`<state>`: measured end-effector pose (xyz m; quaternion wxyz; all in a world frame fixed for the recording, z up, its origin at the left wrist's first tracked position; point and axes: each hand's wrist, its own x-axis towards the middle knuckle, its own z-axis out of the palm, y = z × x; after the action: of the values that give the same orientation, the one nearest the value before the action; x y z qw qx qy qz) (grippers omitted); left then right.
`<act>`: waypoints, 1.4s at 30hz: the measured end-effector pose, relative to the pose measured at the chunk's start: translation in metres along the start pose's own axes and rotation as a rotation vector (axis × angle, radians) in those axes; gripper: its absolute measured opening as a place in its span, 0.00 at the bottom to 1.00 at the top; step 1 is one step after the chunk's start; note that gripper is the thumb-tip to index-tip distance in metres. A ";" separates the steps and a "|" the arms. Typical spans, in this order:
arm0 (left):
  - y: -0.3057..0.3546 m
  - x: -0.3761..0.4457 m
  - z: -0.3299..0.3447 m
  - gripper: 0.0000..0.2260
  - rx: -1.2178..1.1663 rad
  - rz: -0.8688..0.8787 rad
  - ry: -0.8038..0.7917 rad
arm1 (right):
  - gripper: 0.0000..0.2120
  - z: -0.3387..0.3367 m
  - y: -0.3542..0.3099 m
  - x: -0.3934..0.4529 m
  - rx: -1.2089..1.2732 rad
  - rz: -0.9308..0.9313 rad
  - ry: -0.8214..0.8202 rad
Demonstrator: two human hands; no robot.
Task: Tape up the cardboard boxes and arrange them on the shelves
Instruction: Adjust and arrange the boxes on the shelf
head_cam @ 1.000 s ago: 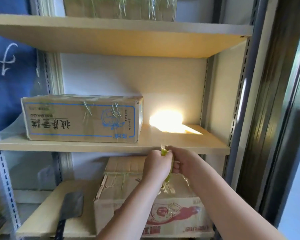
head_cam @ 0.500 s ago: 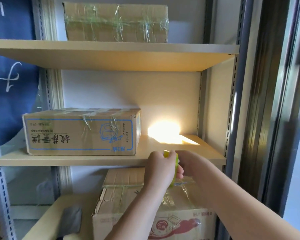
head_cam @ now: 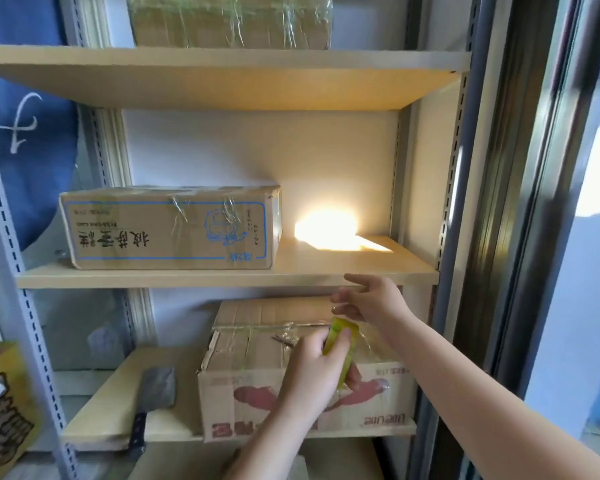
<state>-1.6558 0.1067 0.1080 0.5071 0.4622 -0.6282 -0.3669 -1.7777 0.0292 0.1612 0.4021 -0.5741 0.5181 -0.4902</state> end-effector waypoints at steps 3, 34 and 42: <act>-0.041 -0.026 0.010 0.16 -0.081 -0.044 -0.031 | 0.15 0.008 0.032 -0.015 -0.046 -0.057 0.089; -0.394 -0.138 0.067 0.11 0.015 -0.960 0.486 | 0.08 0.064 0.316 -0.055 -0.237 0.259 -0.527; -0.361 -0.117 0.025 0.21 0.415 -0.568 0.137 | 0.09 0.074 0.316 -0.074 -0.226 0.451 -0.969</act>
<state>-1.5981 0.1082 -0.2677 0.3209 0.7350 -0.5005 -0.3260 -1.7672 0.0548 -0.1703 0.6254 -0.6487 0.4334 -0.0125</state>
